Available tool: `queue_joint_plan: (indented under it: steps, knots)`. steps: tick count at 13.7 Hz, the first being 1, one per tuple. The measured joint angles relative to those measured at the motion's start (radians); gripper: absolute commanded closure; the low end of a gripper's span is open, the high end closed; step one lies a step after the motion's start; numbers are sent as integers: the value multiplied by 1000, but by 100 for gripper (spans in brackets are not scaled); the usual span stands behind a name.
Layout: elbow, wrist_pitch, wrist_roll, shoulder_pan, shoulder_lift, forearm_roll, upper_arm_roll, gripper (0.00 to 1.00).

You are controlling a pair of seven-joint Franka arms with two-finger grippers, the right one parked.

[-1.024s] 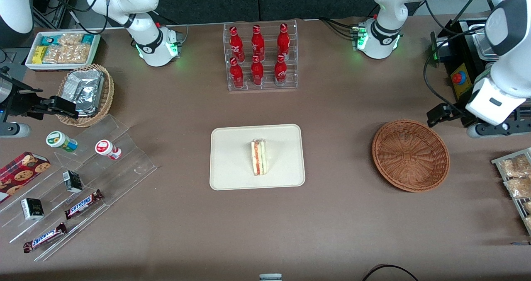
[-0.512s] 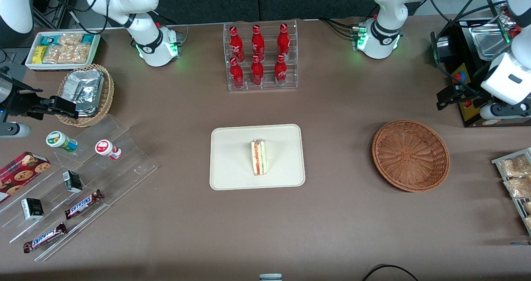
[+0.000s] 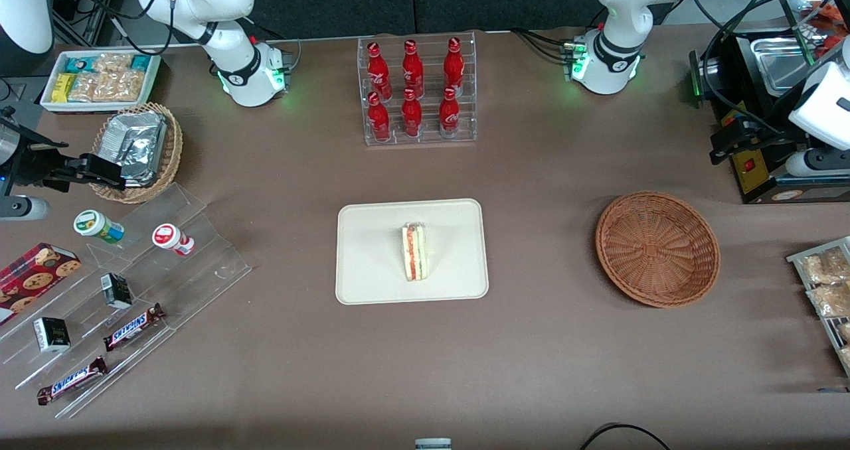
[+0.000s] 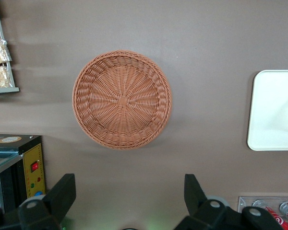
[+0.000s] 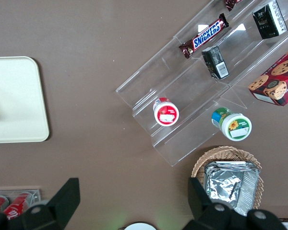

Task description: Place sandwich from basket to tray

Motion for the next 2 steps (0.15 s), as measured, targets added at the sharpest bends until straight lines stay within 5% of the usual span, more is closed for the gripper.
queue_joint_plan:
  steps: [2]
  knots:
    - [0,0,23,0,3,0,0,0]
